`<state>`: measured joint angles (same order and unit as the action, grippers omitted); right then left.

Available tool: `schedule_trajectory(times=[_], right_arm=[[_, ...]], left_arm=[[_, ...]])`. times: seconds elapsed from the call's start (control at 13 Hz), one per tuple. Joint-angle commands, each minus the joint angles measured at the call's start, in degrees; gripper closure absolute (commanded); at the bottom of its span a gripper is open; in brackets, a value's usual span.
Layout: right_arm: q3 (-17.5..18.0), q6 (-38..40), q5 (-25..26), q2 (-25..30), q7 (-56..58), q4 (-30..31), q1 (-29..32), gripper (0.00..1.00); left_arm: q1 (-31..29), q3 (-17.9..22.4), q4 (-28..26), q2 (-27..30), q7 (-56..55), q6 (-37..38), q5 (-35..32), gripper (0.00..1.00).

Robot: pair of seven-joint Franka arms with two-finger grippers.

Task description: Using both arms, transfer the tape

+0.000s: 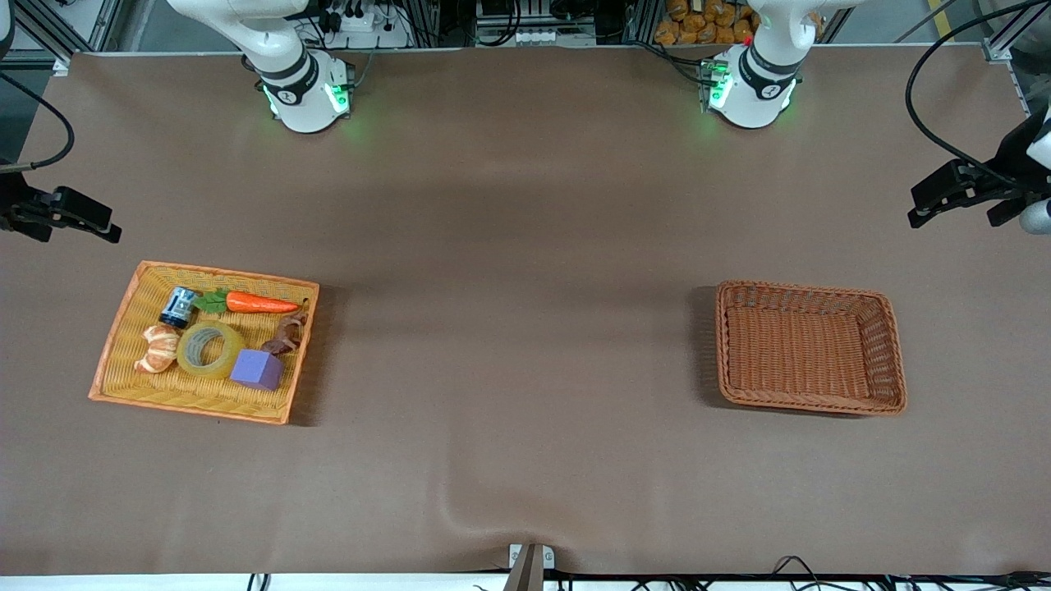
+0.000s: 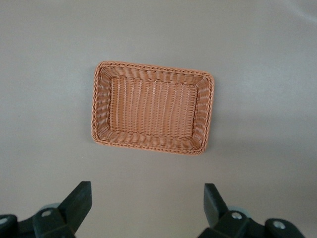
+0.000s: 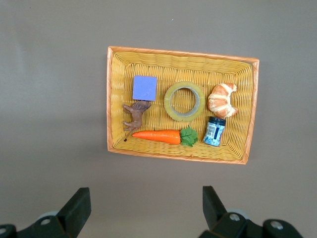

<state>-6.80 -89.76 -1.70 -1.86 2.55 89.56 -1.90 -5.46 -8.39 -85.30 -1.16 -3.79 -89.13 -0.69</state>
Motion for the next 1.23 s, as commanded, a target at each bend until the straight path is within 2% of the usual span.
schedule_trajectory(times=[0.0,0.23,0.38,0.69,0.92,1.15], right_arm=[[0.74,0.20,-1.20,0.19,0.62,0.18,1.19,0.00],[0.74,0.20,-1.20,0.19,0.53,0.35,1.11,0.00],[0.74,-1.64,-0.76,0.46,0.70,2.97,0.84,0.00],[0.91,-15.14,-1.28,-0.50,2.28,15.35,0.84,0.00],[0.91,-32.63,-1.29,-5.41,5.95,24.59,-0.38,0.00],[0.91,-37.13,-1.29,-14.20,13.34,24.61,1.27,0.00]], left_arm=[[0.35,-0.40,0.40,0.02,-0.15,0.71,-1.25,0.00],[-0.25,-0.31,0.40,0.11,0.72,0.62,-1.42,0.00],[-0.26,-0.05,0.49,0.02,0.80,0.71,-1.42,0.00],[-0.26,0.04,0.14,0.02,0.98,0.80,-0.90,0.00],[-0.43,0.13,0.14,-0.07,0.98,0.80,-0.54,0.00],[-0.35,0.13,0.05,-0.59,0.54,0.71,-0.54,0.00]])
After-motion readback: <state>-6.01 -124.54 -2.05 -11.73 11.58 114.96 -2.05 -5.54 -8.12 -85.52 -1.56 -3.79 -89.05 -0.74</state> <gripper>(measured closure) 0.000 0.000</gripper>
